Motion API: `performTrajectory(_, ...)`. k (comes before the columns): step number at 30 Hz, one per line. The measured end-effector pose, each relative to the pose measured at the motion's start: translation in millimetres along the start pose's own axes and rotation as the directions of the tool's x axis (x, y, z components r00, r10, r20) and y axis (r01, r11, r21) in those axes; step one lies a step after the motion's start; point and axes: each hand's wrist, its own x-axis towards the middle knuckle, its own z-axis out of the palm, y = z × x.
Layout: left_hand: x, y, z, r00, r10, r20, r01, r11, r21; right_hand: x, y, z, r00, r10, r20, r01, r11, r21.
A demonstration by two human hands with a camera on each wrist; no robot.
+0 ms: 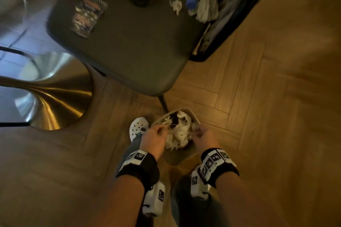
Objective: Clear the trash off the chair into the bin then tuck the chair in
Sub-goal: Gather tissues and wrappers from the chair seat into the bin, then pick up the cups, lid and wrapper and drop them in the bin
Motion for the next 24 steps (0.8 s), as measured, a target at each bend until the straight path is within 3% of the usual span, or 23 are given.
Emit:
performTrajectory(4, -26, 36, -58, 0.99, 0.119, -0.081, -0.114, 0.992, 0.057, -36, -57, -42, 0.988, -0.153, 0.016, 0.153, 0.988, 0.007)
performTrajectory(8, -24, 72, -127, 0.963, 0.202, -0.18, -0.197, 0.979, 0.046, -57, -146, -83, 0.944, -0.33, -0.003, 0.33, 0.943, -0.036)
performTrajectory(12, 14, 115, -196, 0.883, 0.311, -0.35, -0.291, 0.95, 0.109, -30, -244, -108, 0.892, -0.437, -0.113, 0.433, 0.9, -0.059)
performTrajectory(14, 44, 135, -226, 0.836, 0.338, -0.432, -0.282, 0.94, 0.191, -2, -287, -116, 0.874, -0.445, -0.196, 0.419, 0.894, -0.161)
performTrajectory(17, 90, 157, -266, 0.817, 0.28, -0.504, -0.157, 0.949, 0.273, 44, -339, -117, 0.88, -0.416, -0.229, 0.332, 0.883, -0.331)
performTrajectory(21, 144, 169, -296, 0.857, 0.214, -0.469, -0.029, 0.928, 0.371, 91, -372, -100, 0.941, -0.291, -0.172, 0.121, 0.766, -0.631)
performTrajectory(22, 153, 171, -299, 0.873, 0.186, -0.45, 0.007, 0.919, 0.395, 96, -374, -96, 0.942, -0.272, -0.197, 0.08, 0.751, -0.655)
performTrajectory(24, 164, 175, -303, 0.901, 0.12, -0.416, 0.084, 0.894, 0.44, 97, -377, -91, 0.941, -0.241, -0.24, 0.056, 0.805, -0.59)
